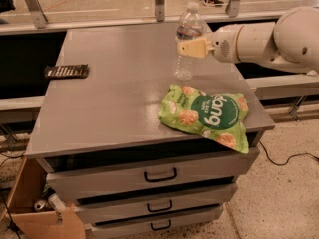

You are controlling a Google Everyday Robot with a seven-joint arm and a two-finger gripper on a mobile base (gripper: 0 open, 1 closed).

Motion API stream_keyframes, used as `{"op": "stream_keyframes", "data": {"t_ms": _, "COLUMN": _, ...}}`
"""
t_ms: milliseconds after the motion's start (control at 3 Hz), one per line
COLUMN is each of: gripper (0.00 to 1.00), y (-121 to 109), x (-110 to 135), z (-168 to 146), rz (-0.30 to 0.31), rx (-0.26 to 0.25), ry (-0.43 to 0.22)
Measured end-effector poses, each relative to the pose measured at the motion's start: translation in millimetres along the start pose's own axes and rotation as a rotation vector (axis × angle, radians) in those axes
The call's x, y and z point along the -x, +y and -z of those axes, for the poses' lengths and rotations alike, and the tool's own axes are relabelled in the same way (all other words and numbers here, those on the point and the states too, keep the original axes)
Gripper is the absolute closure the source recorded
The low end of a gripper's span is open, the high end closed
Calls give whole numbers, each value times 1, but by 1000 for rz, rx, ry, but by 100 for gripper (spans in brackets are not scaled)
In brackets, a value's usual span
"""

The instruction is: Move water bottle near green rice chip bag

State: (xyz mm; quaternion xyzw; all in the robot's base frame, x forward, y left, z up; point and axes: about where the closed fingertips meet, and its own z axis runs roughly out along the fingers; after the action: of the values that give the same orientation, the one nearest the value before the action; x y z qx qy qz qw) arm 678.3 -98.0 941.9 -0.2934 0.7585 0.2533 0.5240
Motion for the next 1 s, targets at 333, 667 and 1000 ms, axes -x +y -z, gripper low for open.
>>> {"op": "stream_keyframes", "data": {"t_ms": 333, "gripper": 77, "y": 5, "x": -20, "z": 13, "rz": -25, "rx": 9, "ry": 13}}
{"op": "stream_keyframes", "data": {"t_ms": 667, "gripper": 52, "y": 16, "x": -38, "z": 15, "rz": -38, "rx": 35, "ry": 14}}
{"op": "stream_keyframes", "data": {"t_ms": 1000, "gripper": 30, "y": 23, "x": -46, "z": 15, "rz": -33, "rx": 48, "ry": 5}}
